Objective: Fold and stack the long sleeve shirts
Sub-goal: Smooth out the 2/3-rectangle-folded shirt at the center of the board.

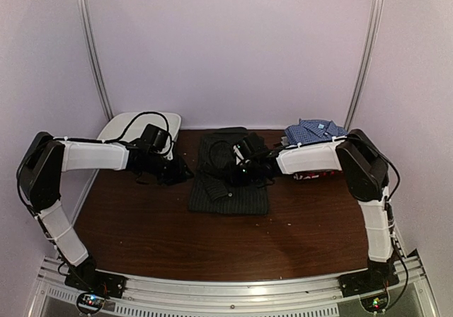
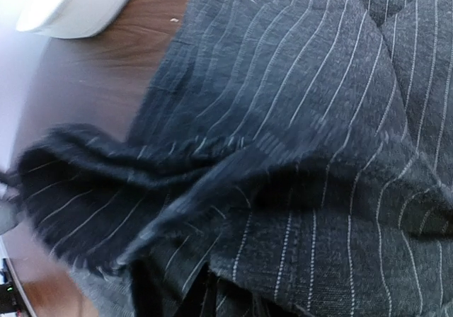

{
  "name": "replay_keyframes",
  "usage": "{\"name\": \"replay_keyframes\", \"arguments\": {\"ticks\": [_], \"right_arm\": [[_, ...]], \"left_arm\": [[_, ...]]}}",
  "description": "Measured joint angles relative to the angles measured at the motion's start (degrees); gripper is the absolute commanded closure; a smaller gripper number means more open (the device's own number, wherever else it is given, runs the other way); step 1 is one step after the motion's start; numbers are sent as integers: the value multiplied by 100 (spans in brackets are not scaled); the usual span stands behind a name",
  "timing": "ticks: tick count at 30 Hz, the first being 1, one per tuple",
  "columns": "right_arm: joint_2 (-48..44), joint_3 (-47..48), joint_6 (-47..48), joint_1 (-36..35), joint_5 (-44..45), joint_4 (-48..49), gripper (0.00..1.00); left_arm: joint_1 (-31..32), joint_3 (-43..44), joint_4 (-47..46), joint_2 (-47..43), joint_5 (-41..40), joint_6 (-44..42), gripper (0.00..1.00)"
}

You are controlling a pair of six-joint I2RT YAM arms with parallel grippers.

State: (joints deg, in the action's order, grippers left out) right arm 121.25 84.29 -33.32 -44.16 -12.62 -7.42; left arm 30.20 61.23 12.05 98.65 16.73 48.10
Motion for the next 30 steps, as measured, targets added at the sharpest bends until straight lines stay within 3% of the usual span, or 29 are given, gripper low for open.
{"name": "replay_keyframes", "arguments": {"ticks": [7,18,30], "right_arm": [[1019,1429,251,157,308,-763,62],[1012,1631,393,166,516,-1082,44],[472,1572,669,249,638,-1228,42]], "left_arm": [[116,-2,-50,2,144,7,67],[328,212,-90,367,286,24,61],[426,1563,33,1462,304,-2,60]]}}
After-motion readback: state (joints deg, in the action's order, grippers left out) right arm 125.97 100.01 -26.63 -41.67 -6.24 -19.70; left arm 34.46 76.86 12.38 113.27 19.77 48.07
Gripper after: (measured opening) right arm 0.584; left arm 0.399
